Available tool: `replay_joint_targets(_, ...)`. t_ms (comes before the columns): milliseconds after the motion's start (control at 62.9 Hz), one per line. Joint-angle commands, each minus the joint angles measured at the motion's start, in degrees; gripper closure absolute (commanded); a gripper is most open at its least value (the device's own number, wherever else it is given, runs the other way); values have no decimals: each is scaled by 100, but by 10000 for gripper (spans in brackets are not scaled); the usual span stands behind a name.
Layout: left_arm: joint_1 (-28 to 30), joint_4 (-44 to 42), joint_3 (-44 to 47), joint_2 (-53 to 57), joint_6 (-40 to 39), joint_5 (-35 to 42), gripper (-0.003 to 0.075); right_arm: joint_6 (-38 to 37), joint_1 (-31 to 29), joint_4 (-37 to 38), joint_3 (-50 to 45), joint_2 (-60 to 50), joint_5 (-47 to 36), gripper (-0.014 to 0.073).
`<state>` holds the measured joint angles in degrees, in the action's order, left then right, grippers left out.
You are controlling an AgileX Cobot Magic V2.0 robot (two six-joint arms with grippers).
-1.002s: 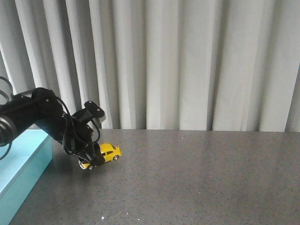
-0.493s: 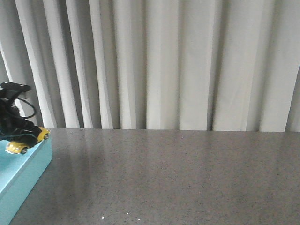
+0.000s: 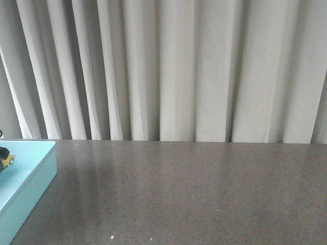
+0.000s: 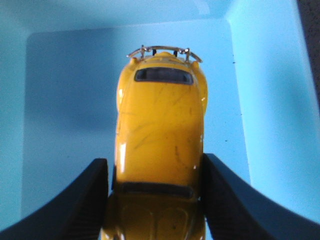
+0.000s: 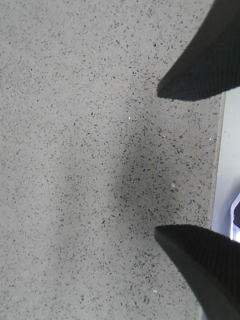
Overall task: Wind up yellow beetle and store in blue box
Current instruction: 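Carry the beetle with the left gripper over the light-blue box, then lower the beetle into the box and open the left gripper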
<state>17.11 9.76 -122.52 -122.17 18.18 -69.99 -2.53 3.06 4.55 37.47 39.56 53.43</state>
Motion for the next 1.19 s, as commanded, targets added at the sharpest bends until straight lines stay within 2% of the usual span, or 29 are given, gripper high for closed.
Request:
replay_joint_targets(0,-7,148,-142,89,-63,283,438,-12,11,40,135,-9,-276,88)
replay_joint_targets(557,-7,-52,-148,-536,-63,176,430,-12,11,40,135,-24,-275,88)
replay_joint_targets(652,-7,-52,-148,-536,-63,163,390,-12,11,40,135,-24,-275,88)
replay_joint_targets(859,-7,-53,-169,-386,-63,118,233,-12,11,40,135,-24,-275,88)
replay_joint_targets(938,-7,-53,-169,-240,-63,118,211,-12,11,40,135,-24,-275,88)
replay_joint_targets(1177,-7,-41,-169,373,-133,-160,217,-12,11,40,135,-23,-260,88)
